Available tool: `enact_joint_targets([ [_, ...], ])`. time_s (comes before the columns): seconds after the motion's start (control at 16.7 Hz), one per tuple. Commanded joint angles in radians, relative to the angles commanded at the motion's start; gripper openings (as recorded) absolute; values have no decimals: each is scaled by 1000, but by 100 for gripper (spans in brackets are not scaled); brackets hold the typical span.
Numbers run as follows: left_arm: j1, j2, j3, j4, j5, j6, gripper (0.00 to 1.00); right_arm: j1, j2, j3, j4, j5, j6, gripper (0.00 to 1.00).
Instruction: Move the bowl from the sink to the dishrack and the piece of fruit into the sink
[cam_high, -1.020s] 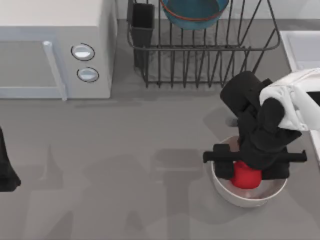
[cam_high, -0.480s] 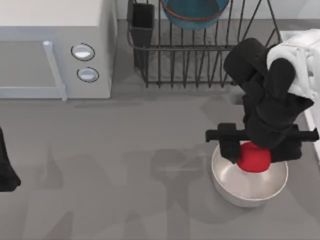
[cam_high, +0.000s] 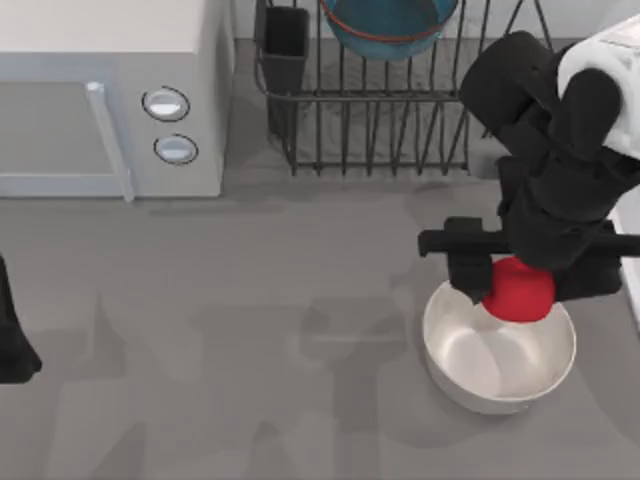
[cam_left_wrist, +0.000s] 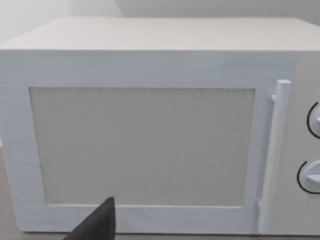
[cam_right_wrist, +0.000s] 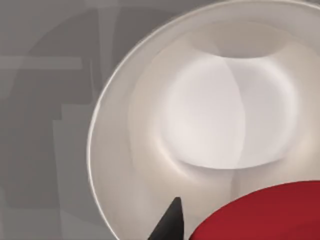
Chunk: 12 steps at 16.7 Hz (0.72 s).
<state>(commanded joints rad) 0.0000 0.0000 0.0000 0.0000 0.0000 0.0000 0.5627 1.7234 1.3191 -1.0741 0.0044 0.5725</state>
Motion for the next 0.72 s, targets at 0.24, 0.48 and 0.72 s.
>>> enact_joint_targets([
  [0.24,0,0,0,0,0,0,100,-36,-2,-16,62,-15,-15,0],
  [0.48,0,0,0,0,0,0,100,-155,-4,-74,280,-72,-73,0],
  [0.72,0,0,0,0,0,0,100,-331,-16,-181,596,-161,-160,0],
])
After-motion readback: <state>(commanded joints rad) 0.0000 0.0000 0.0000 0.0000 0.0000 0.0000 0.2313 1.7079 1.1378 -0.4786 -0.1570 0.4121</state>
